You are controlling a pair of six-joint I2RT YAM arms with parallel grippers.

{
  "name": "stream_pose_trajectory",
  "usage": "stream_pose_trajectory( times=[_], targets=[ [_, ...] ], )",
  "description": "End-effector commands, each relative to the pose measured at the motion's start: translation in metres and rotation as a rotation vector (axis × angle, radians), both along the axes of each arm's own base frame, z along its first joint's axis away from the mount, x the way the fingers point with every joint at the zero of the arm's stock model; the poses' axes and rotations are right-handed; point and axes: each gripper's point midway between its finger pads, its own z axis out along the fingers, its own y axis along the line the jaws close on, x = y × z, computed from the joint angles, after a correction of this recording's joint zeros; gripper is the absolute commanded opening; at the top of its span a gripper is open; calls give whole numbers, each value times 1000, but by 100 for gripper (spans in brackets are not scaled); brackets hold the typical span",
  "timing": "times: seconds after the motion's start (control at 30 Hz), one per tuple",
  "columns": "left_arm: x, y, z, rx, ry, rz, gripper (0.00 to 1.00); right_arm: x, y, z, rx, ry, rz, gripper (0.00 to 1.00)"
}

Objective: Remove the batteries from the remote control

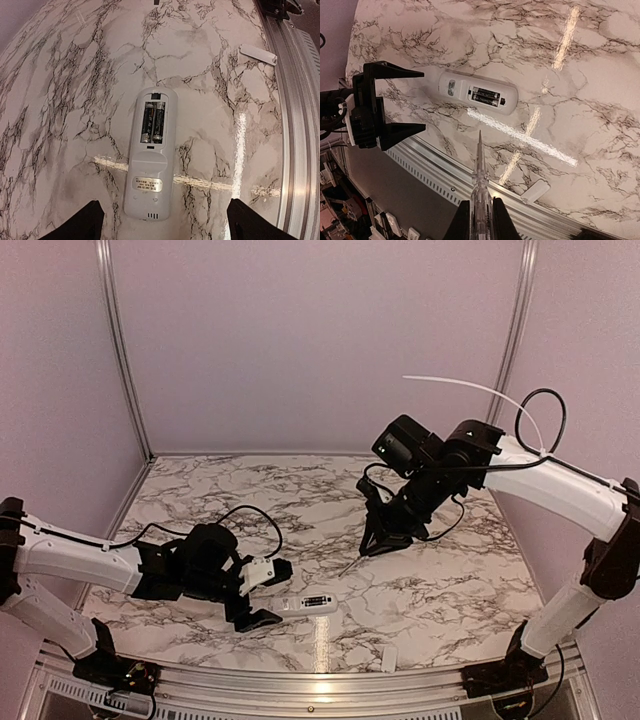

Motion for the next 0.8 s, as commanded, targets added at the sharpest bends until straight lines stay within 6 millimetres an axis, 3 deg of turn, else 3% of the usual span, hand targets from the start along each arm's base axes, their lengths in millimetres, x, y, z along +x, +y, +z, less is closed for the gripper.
stream_pose_trajectory(
  times=[0.0, 0.3, 0.77],
  targets=[
    [5, -7, -7, -20, -24, -35, 90, 3, 3, 3, -9, 1, -29, 0],
    [18, -7, -24, -22, -48, -21, 89, 4, 6, -2, -13, 12, -29, 0],
    [21, -8, -57, 9, 11, -65, 81, 5, 9, -7, -31, 35, -23, 0]
  ],
)
